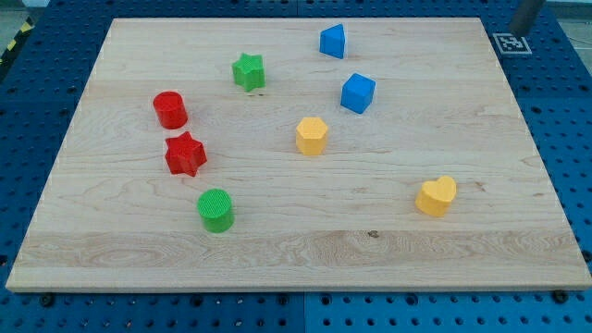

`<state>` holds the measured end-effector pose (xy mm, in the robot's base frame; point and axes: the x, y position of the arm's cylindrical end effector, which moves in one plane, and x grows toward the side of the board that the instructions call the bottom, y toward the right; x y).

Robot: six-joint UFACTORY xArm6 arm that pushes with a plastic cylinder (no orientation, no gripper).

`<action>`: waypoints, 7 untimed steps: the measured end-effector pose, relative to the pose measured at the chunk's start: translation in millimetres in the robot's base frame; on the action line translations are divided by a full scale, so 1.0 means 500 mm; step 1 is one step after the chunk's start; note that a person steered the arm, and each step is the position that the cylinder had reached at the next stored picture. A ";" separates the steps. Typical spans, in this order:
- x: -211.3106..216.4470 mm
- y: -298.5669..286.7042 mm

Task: Move your arm to the bottom center

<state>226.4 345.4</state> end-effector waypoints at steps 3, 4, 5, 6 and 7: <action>0.088 0.000; 0.094 0.000; 0.180 0.000; 0.242 0.000; 0.303 0.000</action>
<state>377.8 345.3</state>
